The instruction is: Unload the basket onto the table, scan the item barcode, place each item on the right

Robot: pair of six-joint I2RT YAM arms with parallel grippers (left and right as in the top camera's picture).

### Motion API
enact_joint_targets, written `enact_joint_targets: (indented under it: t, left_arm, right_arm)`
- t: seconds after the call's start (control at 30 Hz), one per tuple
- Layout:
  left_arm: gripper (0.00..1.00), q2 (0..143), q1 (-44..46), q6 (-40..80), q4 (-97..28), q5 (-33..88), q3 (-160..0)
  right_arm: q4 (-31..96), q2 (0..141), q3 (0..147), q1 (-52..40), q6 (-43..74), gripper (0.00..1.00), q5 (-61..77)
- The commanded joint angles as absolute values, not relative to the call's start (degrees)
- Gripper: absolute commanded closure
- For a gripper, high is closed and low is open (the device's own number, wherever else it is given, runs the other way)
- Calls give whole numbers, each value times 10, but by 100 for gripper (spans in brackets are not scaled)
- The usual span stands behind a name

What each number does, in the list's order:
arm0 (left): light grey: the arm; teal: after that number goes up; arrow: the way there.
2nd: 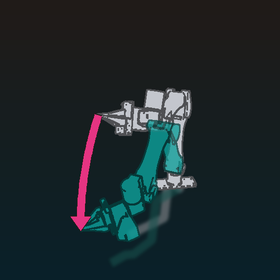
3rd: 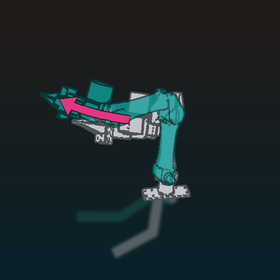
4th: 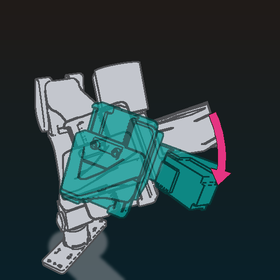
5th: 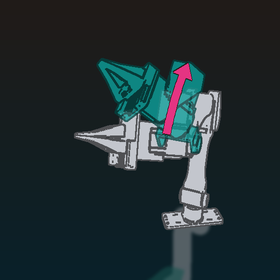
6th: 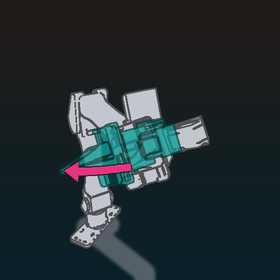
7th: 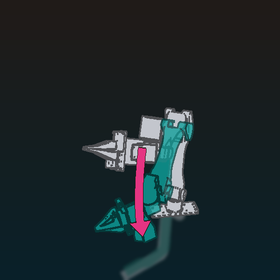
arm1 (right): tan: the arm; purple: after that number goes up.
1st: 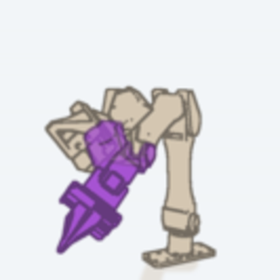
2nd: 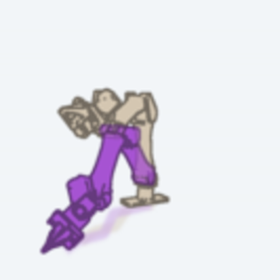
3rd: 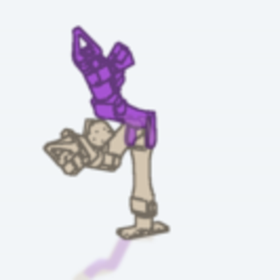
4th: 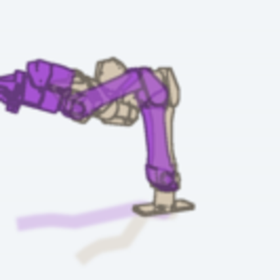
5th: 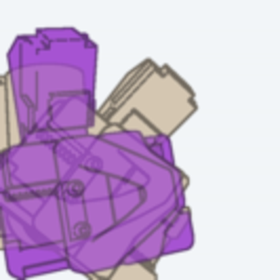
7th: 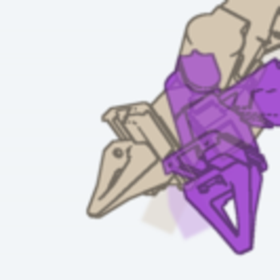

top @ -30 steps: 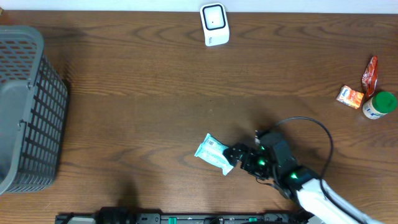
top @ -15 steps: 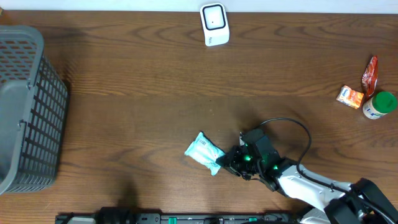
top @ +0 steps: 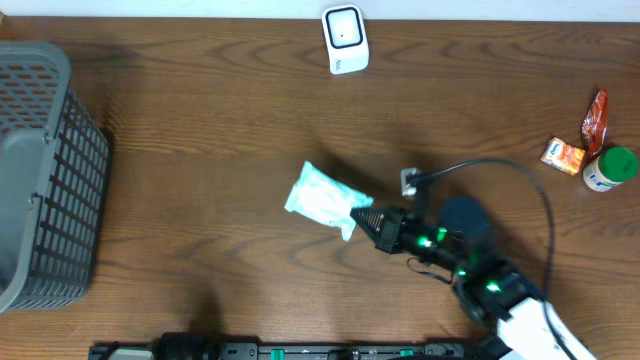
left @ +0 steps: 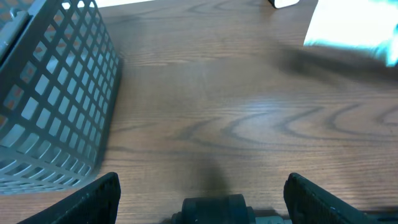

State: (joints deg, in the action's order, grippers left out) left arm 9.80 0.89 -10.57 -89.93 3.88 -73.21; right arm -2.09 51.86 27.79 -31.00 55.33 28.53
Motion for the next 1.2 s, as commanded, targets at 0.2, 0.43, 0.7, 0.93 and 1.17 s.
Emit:
enact_joint_targets:
  t: [0.2,0.43,0.7,0.93,1.17]
  left_arm:
    - [16,97,11,-111,-900,34,-733]
    - [16,97,11,-111,-900,34,-733]
    - [16,97,11,-111,-900,34,-733]
    - [16,97,11,-111,-900,34,-733]
    - [16,97,11,-111,-900,34,-733]
  right_arm:
    - [91,431,357,-296,513,98,382]
    - [129,435,357,-295,429,98,372]
    - [44,539,359,-289,315,99,145]
    - [125,654,361,-289,310,93,197]
    - [191,674,363,-274,256,83,275]
